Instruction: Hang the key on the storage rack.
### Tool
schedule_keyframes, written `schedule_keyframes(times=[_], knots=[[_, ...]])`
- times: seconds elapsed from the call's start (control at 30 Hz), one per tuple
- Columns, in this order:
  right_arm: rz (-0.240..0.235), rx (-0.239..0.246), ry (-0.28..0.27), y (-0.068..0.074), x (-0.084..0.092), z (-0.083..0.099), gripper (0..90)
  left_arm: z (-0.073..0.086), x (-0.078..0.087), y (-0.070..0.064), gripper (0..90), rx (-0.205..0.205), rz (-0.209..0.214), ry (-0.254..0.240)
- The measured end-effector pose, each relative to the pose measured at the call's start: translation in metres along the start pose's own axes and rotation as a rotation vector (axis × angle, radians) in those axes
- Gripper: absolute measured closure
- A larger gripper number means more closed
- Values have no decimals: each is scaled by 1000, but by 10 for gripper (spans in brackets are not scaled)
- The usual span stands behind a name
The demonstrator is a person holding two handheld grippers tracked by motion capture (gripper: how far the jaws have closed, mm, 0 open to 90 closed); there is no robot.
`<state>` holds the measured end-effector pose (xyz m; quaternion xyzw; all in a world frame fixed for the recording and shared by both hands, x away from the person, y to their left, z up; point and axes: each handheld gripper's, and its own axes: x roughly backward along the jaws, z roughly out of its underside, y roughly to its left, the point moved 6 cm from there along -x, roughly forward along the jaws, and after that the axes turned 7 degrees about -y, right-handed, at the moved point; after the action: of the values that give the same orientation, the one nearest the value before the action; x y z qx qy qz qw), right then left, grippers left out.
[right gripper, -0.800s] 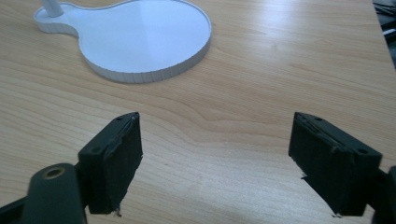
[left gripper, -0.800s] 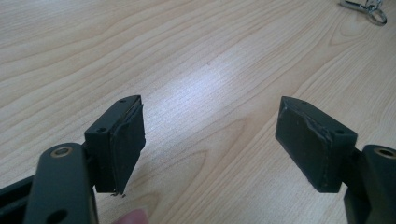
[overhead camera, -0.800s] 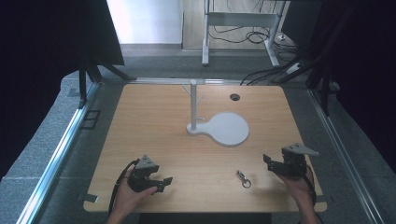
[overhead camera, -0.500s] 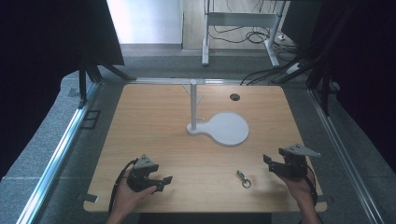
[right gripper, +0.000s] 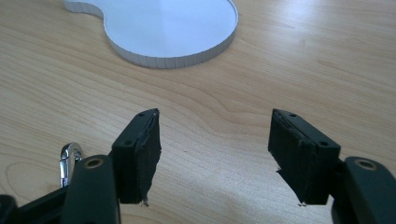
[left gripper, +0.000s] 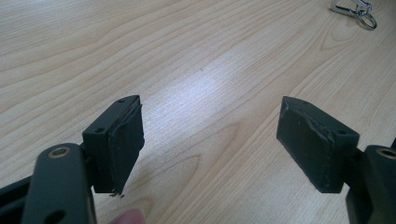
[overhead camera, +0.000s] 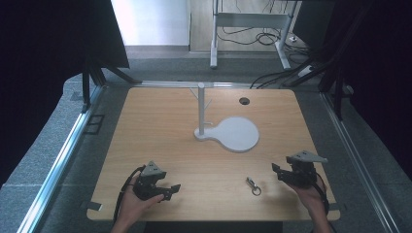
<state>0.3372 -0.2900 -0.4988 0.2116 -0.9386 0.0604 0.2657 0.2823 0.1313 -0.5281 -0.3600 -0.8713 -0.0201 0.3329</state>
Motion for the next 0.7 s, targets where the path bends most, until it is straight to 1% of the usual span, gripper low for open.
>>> schedule_keyframes(times=[0.03, 0.07, 0.13, 0.2, 0.23, 0.27, 0.3, 0.33, 0.37, 0.4, 0.43, 0.53, 0.6, 0.7], knots=[[0, 0, 0, 0, 0, 0, 368, 0, 1, 0, 237, 4, -2, 1], [-13, -15, -4, 0, 3, -1, 380, 0, 2, -2, 238, 15, 4, -5], [-21, -15, -8, 1, 4, -2, 383, 0, 2, -2, 238, 17, 6, -7], [-25, -14, 5, 1, 5, -3, 385, -1, 3, -2, 241, 24, 10, -13], [-26, -5, 10, 2, 6, -3, 391, -2, 4, -2, 241, 30, 14, -16], [-42, 5, 32, 5, 6, -3, 400, -2, 5, -2, 241, 34, 21, -21], [-42, 5, 32, 5, 6, -3, 400, -2, 5, -2, 241, 34, 21, -21], [-58, 26, 59, 8, 8, -5, 411, -4, 8, -3, 241, 36, 27, -30], [-58, 26, 59, 8, 8, -5, 411, -4, 8, -3, 241, 36, 27, -30], [-67, 43, 78, 10, 10, -9, 416, -6, 11, -2, 241, 39, 30, -44], [-67, 43, 78, 10, 10, -9, 416, -6, 11, -2, 242, 39, 30, -44], [-86, 54, 94, 13, 14, -16, 425, -8, 16, -2, 241, 46, 30, -61], [-90, 58, 110, 14, 16, -20, 428, -8, 18, 0, 241, 48, 28, -66], [-106, 54, 133, 15, 18, -26, 443, -9, 20, 1, 241, 56, 34, -71]])
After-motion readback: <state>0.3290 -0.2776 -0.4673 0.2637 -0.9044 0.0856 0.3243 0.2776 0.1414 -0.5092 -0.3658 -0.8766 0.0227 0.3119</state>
